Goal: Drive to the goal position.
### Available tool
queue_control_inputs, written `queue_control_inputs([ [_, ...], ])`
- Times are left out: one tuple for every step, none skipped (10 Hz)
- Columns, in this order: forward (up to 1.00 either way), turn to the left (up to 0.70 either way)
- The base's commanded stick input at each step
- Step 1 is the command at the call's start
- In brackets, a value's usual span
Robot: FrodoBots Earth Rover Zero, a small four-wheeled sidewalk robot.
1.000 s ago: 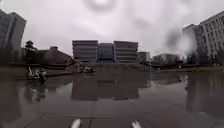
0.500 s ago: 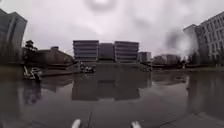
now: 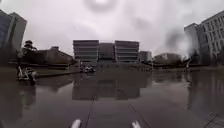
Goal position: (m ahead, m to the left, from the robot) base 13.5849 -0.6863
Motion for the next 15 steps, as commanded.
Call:
queue_control_inputs([
  [0.70,0.00],
  [0.70,0.00],
  [0.70,0.00],
  [0.70,0.00],
  [0.70,0.00],
  [0.70,0.00],
  [0.70,0.00],
  [0.70,0.00],
  [0.70,0.00],
  [0.70,0.00],
  [0.70,0.00],
  [0.70,0.00],
  [0.70,0.00],
  [0.70,0.00],
  [0.70,0.00],
])
